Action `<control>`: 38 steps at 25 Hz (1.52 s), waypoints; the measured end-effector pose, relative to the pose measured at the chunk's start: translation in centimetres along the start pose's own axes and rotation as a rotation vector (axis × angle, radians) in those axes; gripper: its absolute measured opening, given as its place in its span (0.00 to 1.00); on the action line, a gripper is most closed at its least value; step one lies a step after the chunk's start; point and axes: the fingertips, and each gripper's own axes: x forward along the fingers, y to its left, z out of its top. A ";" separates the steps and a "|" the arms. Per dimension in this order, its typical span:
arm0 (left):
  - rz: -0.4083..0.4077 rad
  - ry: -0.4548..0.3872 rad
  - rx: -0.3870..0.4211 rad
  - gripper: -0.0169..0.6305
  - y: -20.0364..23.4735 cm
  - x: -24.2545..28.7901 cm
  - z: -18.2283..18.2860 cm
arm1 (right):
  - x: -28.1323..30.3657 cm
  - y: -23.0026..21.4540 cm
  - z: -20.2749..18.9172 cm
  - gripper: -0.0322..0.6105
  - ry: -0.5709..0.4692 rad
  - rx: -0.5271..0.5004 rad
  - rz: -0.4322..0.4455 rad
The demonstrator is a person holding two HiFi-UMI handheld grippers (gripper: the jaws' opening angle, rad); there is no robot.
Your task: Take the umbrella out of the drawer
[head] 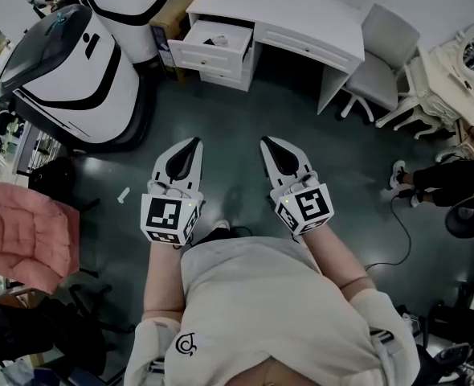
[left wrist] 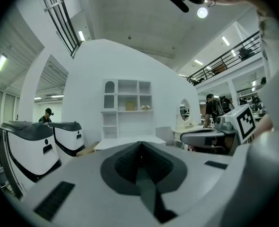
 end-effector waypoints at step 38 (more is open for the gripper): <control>0.032 0.076 -0.051 0.05 22.5 26.3 -1.9 | 31.4 -16.0 -5.6 0.06 0.095 0.035 -0.014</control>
